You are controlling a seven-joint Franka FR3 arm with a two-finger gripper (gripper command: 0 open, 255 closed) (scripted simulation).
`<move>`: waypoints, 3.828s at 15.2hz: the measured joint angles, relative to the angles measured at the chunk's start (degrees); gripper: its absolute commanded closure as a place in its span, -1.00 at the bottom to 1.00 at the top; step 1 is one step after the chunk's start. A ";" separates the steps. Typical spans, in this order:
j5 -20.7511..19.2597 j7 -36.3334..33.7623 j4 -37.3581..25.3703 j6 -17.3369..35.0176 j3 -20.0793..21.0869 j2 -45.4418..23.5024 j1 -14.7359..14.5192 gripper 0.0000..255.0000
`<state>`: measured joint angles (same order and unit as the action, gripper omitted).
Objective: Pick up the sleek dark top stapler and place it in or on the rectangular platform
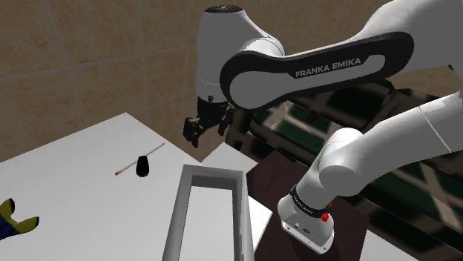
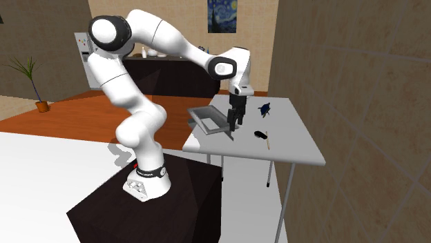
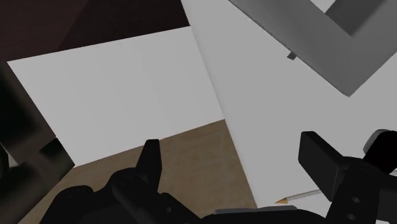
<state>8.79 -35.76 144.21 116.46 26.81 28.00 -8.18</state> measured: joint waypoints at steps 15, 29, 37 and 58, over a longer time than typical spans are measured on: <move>-9.77 -19.90 -7.04 14.13 13.01 -23.88 1.71 -1.00; -11.09 -20.77 -6.58 16.31 13.18 -25.34 1.86 1.00; -11.74 -22.62 -9.95 14.03 12.90 -27.34 2.32 -1.00; -17.88 -35.89 -27.91 8.80 9.64 -44.20 1.15 -1.00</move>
<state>-9.09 -71.65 116.30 125.26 36.45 -16.20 -7.04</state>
